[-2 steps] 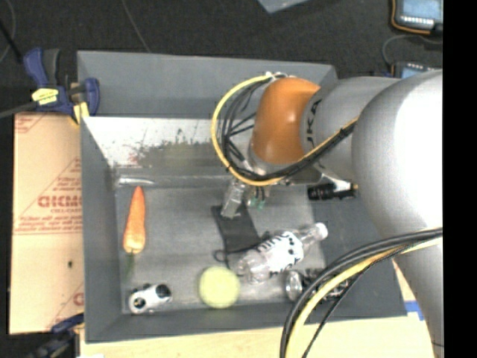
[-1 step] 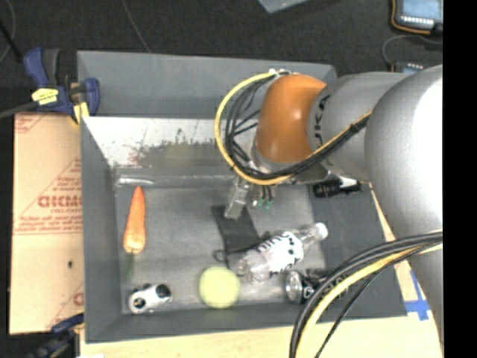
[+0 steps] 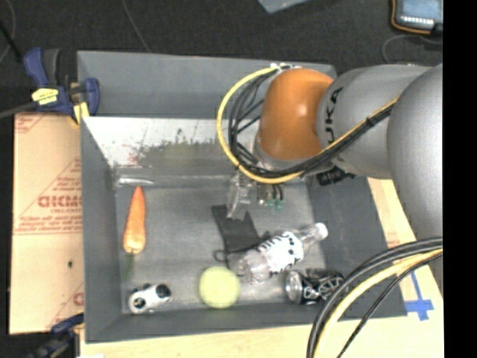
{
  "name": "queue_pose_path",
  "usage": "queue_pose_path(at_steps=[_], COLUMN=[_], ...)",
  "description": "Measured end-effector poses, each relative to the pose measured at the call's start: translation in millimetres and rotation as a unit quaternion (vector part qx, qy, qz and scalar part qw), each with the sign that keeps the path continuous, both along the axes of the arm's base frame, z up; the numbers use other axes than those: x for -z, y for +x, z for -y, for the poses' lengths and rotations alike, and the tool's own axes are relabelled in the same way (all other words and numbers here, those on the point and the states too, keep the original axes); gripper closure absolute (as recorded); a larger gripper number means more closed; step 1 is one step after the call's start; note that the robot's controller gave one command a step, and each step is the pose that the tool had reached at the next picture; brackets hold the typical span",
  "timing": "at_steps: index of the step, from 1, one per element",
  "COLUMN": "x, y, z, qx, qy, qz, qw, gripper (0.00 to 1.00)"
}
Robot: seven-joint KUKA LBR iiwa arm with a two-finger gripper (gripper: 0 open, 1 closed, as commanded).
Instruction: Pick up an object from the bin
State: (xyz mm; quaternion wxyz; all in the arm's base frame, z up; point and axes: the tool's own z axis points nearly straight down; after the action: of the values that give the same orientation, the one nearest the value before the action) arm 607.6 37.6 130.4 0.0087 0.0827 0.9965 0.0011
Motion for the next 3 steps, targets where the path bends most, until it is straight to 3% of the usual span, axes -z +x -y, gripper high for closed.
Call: queue_pose_path(at_steps=[1,2,3], x=[-5,-99,-95], y=[-3.2,1.8,0.2], z=[-2,-14,-14], qx=[-0.065,0.024,0.024], qy=[-0.001,0.001,0.001], qz=[0.0000,0.0054,0.0018], qw=[0.9979,0.9997,0.9997], gripper=[1.00,0.00,0.00])
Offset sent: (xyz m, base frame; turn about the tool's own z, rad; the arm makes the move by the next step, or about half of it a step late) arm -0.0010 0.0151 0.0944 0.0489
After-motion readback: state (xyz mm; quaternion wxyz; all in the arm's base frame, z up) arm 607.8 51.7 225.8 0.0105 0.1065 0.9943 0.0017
